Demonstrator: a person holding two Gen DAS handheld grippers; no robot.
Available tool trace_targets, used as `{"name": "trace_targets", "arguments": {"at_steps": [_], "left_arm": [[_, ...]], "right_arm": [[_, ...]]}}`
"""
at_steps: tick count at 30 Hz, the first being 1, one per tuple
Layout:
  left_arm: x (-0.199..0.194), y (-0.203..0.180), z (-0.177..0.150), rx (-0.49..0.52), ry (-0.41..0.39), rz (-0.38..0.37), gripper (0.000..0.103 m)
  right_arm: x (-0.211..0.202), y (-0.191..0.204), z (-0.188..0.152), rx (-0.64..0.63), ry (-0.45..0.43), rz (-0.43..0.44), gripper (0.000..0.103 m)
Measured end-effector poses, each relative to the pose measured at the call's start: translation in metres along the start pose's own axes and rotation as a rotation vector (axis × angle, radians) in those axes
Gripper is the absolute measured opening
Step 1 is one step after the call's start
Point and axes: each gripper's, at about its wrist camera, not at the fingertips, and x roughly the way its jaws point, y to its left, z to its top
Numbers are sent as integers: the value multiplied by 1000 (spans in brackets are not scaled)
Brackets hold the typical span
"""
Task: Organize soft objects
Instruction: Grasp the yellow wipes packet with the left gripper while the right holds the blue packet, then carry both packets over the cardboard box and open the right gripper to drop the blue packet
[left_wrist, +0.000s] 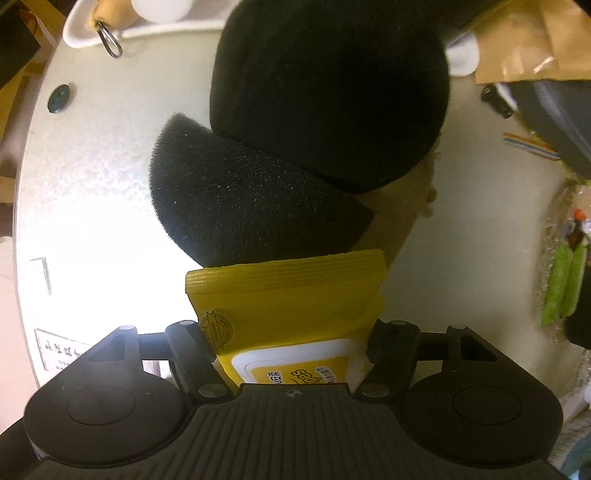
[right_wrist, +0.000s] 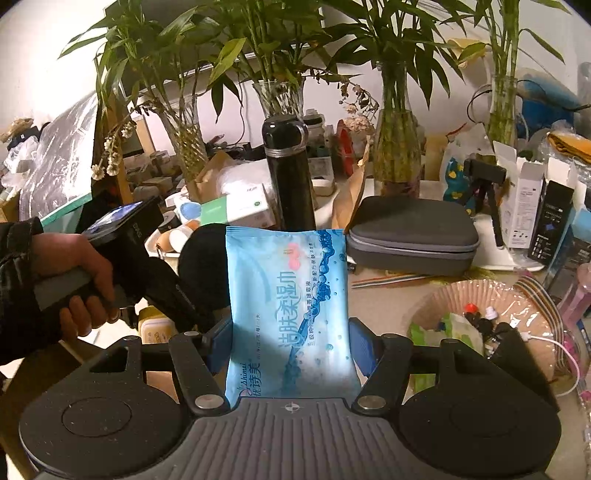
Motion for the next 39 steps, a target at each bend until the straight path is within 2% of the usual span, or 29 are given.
{"name": "trace_targets", "arguments": {"at_steps": [6,18,25,29,34,39], "left_arm": [[-39,6,-13,16,-109,-53,66],[-120,3,-50,125,-380,-130,66],[-157,4,-76,176,-505,-183,66],[-174,5,-93,215,-585,-182,66],[-192,10,-113,250,-665,-178,66],[-208,19,-135,278,-724,-205,66]], "right_arm": [[-6,9,0,-24,28,80,67],[-25,55,-8,-232,73,287,67],[-26,72,-16,-303,97,335,68],[-24,85,-21,-367,114,383,68],[-20,100,-28,-430,149,392,68],[-15,107,-33,-469,194,394,68]]}}
